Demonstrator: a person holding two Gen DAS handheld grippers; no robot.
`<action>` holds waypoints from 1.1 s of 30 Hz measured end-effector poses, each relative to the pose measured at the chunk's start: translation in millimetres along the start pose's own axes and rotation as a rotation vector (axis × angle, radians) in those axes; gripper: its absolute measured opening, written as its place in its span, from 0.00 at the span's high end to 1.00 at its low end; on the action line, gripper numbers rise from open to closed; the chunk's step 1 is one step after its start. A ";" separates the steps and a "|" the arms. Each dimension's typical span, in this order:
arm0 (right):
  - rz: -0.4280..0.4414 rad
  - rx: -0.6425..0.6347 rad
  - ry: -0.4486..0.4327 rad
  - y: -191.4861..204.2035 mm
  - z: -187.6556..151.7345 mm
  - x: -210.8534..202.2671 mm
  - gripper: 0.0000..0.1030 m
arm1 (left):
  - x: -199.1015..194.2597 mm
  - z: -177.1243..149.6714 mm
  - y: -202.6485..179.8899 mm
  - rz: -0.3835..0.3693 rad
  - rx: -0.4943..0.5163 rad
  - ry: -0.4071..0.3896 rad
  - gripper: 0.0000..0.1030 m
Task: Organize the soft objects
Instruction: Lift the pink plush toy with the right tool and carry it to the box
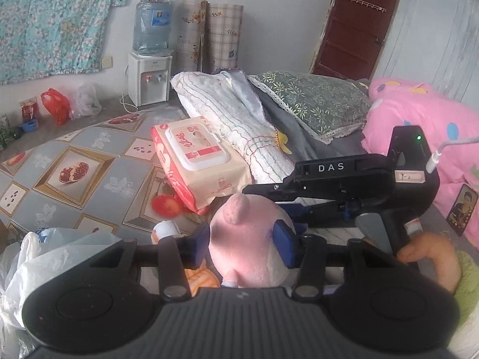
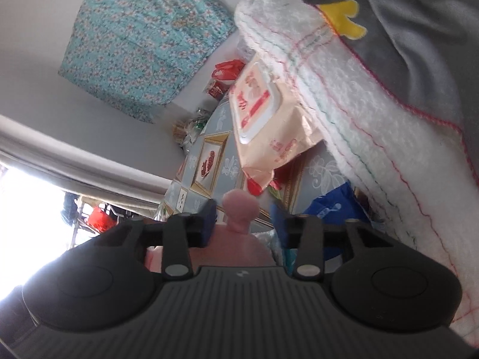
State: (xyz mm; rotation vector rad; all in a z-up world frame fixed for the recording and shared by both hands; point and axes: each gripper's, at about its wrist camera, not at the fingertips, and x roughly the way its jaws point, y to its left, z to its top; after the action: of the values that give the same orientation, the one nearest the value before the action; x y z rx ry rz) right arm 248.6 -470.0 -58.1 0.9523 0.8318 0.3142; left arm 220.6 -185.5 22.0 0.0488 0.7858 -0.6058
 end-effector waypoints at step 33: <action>0.203 -0.590 0.029 278.8 -91.9 -11.7 0.87 | -207.7 -46.8 64.3 0.223 -0.174 -0.266 0.47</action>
State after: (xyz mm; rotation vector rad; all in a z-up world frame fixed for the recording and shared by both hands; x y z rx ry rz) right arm 203.3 -265.0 147.5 0.4769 0.6140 0.7070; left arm 110.7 -17.5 117.6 -0.1008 0.5620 -0.3218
